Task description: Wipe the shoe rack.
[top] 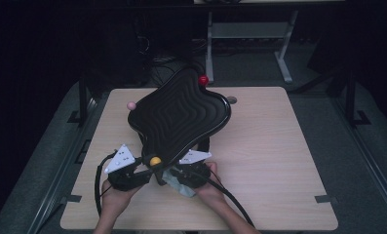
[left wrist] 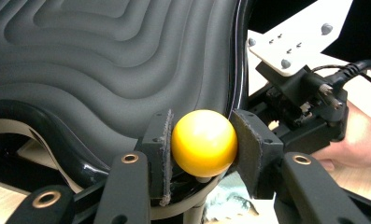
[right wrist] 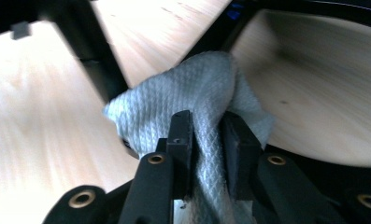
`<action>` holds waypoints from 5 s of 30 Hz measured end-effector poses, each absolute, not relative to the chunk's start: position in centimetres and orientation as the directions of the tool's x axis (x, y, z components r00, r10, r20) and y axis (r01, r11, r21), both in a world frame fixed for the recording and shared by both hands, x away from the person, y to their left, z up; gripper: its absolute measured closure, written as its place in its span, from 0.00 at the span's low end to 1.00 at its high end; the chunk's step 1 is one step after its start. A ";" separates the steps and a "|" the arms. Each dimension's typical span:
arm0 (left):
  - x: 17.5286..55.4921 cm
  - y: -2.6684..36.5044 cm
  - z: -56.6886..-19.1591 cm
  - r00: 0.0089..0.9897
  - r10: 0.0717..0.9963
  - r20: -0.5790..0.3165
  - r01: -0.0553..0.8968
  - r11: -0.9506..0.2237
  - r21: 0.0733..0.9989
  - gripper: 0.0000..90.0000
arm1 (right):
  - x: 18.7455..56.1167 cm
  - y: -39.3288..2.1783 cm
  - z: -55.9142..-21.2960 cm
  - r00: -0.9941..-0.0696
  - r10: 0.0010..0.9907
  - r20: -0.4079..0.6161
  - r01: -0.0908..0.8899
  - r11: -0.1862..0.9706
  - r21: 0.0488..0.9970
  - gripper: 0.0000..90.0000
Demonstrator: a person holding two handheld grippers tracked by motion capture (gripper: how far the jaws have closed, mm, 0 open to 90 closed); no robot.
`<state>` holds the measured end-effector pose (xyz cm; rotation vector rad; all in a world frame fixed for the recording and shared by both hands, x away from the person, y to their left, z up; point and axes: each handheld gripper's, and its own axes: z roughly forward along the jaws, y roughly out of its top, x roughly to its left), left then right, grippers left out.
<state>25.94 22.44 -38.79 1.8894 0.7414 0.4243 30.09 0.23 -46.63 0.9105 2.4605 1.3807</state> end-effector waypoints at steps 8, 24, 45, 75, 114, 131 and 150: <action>25.9 22.7 -38.8 0.748 0.662 -0.040 0.308 -0.294 0.905 0.67 | 31.1 -1.4 -46.9 -0.757 0.651 0.065 0.423 0.410 0.808 0.89; 26.2 23.8 -38.8 0.665 0.745 -0.044 0.342 -0.251 0.906 0.66 | 31.5 -2.0 -46.9 -0.732 0.677 0.068 0.442 0.397 0.804 0.90; 25.4 22.9 -38.9 0.769 0.639 -0.022 0.283 -0.310 0.908 0.67 | 31.3 -5.0 -46.6 -0.700 0.711 0.067 0.463 0.381 0.800 0.90; 26.0 25.3 -38.7 0.707 0.707 -0.025 0.319 -0.287 0.903 0.67 | 33.0 -6.7 -46.7 -0.706 0.706 0.057 0.462 0.399 0.792 0.90; 25.7 23.7 -38.8 0.771 0.636 -0.032 0.292 -0.309 0.905 0.67 | 34.2 -11.7 -46.5 -0.613 0.787 0.069 0.501 0.319 0.805 0.90; 25.9 24.0 -38.9 0.744 0.667 -0.041 0.306 -0.285 0.909 0.67 | 34.8 -11.4 -46.7 -0.611 0.788 0.072 0.495 0.310 0.812 0.90; 25.9 23.5 -38.9 0.737 0.674 -0.043 0.308 -0.278 0.910 0.67 | 32.5 -9.9 -47.2 -0.673 0.733 0.094 0.483 0.340 0.807 0.90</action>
